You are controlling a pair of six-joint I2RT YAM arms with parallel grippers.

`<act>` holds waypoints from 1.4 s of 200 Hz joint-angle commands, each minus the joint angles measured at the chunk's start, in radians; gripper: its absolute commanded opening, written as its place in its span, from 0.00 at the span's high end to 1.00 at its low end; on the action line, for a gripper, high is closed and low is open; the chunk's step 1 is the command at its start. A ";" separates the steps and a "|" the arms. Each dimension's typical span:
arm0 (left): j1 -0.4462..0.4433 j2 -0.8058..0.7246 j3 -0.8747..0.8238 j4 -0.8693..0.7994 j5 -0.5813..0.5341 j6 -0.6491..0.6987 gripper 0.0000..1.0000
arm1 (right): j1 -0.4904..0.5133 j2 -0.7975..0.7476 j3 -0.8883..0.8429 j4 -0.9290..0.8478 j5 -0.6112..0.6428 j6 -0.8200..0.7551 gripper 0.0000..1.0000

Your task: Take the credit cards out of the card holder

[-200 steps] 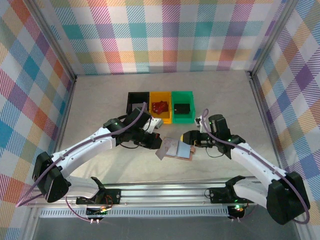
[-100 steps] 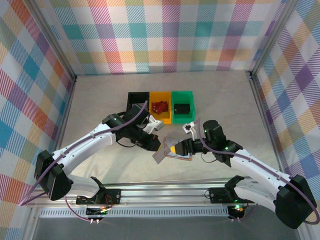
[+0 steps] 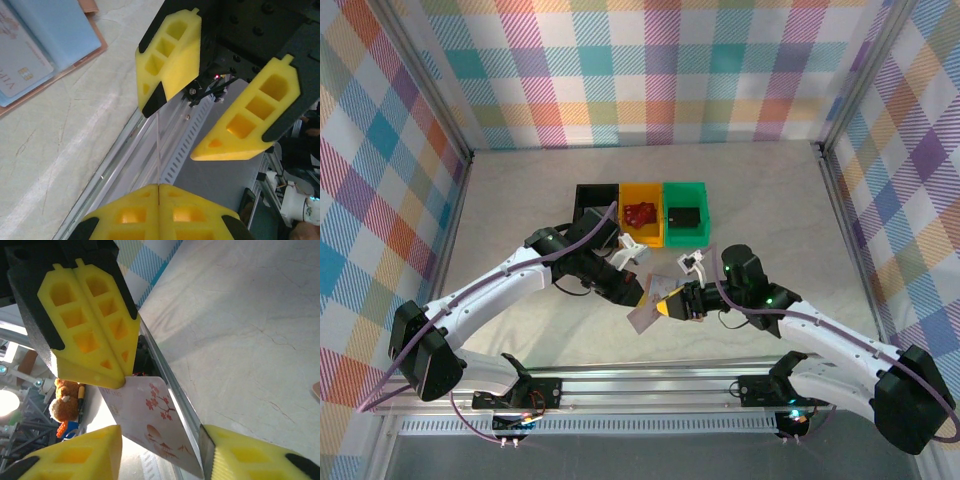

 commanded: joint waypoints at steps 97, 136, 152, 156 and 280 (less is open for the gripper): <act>0.011 -0.017 -0.016 -0.017 0.098 0.032 1.00 | 0.026 0.025 -0.003 0.037 -0.047 -0.031 0.83; 0.013 -0.021 -0.007 -0.019 0.090 0.036 1.00 | 0.026 0.022 -0.001 0.027 -0.042 -0.033 0.90; 0.016 -0.026 -0.003 -0.021 0.076 0.038 1.00 | 0.026 0.019 -0.001 0.025 -0.041 -0.030 0.95; 0.019 -0.028 -0.003 -0.022 0.075 0.038 1.00 | 0.026 0.018 -0.001 0.024 -0.040 -0.031 0.96; 0.117 -0.383 -0.160 0.200 -0.124 -0.221 0.25 | -0.016 -0.137 -0.003 -0.061 0.172 0.022 1.00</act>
